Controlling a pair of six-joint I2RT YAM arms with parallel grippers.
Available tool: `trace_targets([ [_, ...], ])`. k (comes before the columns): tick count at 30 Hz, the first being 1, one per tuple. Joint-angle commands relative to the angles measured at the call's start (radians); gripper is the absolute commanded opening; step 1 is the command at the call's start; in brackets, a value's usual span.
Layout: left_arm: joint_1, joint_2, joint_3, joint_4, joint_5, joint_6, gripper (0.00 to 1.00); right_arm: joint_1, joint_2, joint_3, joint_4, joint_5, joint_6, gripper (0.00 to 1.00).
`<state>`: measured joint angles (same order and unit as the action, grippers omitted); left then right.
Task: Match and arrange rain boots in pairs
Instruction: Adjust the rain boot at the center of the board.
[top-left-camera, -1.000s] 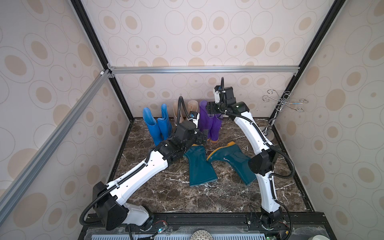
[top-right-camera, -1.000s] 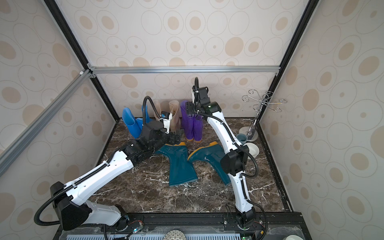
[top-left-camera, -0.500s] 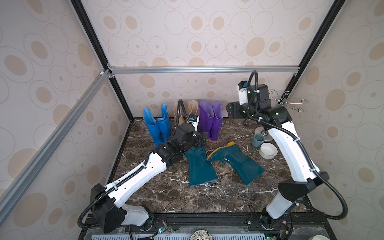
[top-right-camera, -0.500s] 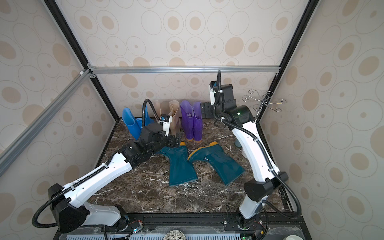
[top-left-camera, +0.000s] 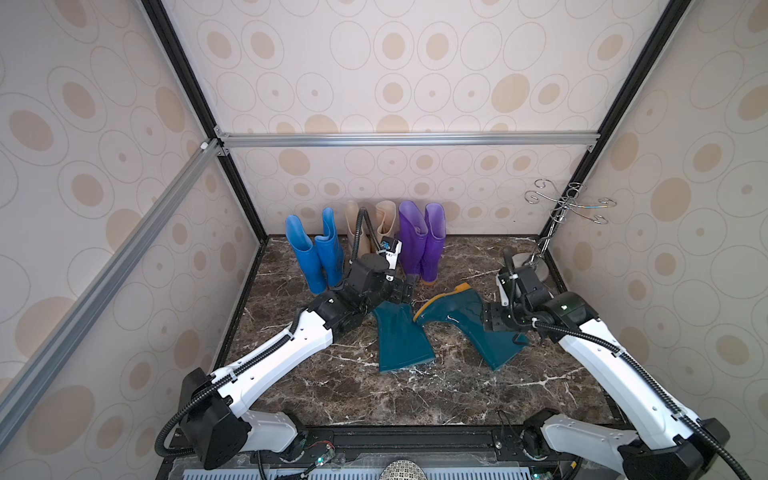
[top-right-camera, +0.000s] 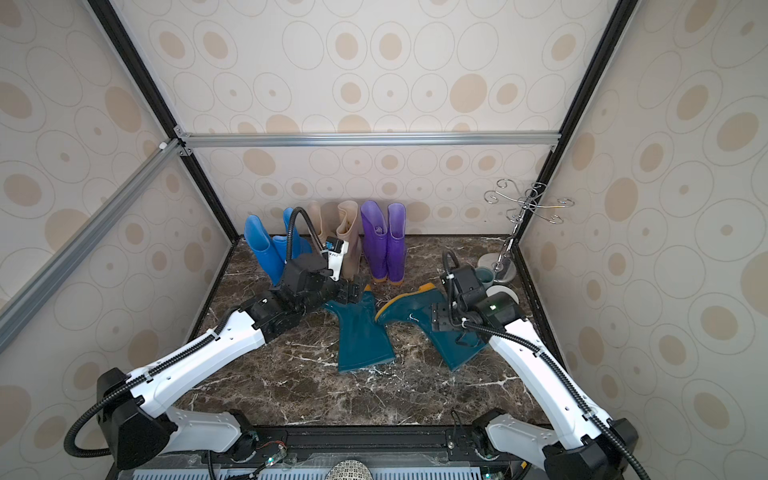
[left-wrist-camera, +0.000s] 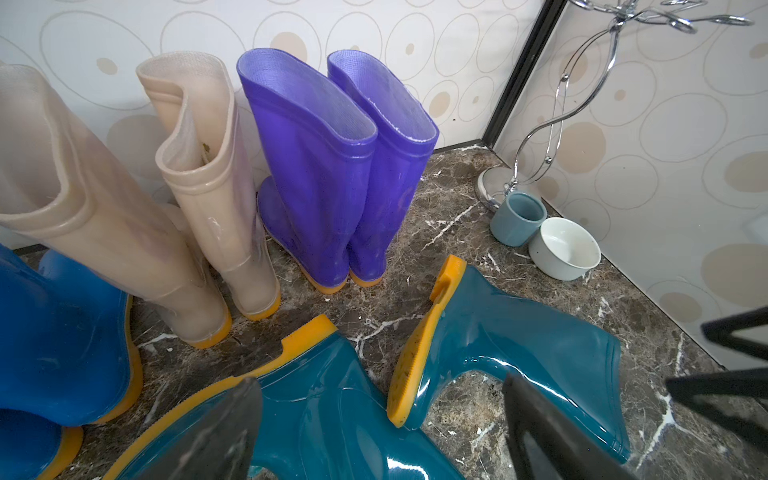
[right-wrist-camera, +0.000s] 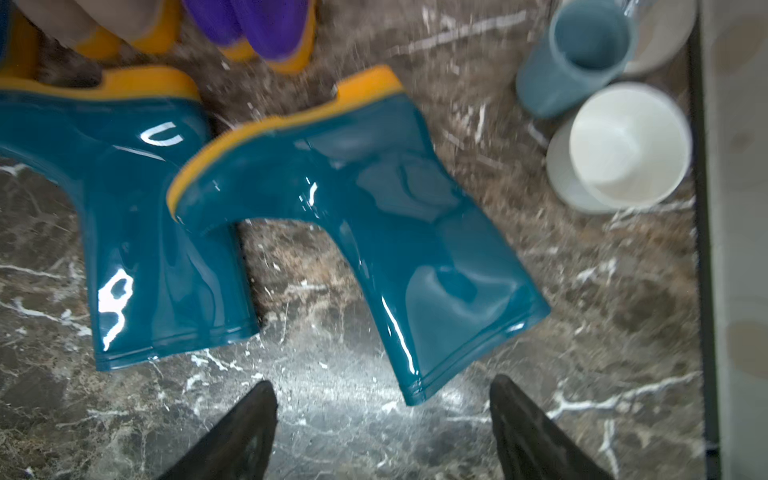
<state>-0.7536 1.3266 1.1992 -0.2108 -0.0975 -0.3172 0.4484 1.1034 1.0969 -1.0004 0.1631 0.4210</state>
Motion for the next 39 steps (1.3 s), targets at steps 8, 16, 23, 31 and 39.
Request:
trace_targets([
  [8,-0.01,0.007,-0.018,0.073,0.046,-0.006,0.9,-0.034,-0.111,-0.28,0.035,0.036,0.251,0.84],
  [16,-0.011,0.049,-0.009,0.09,0.059,-0.014,0.89,-0.092,-0.187,-0.533,0.299,-0.15,0.338,0.87],
  [23,-0.03,0.058,-0.007,0.12,0.042,-0.024,0.89,-0.099,-0.134,-0.583,0.41,-0.188,0.311,0.75],
  [31,-0.067,0.037,-0.034,0.163,-0.001,0.005,0.9,-0.117,-0.161,-0.599,0.481,-0.213,0.274,0.28],
  [39,-0.112,0.033,-0.057,0.243,0.028,0.114,0.91,-0.117,-0.204,-0.418,0.333,-0.244,0.254,0.0],
])
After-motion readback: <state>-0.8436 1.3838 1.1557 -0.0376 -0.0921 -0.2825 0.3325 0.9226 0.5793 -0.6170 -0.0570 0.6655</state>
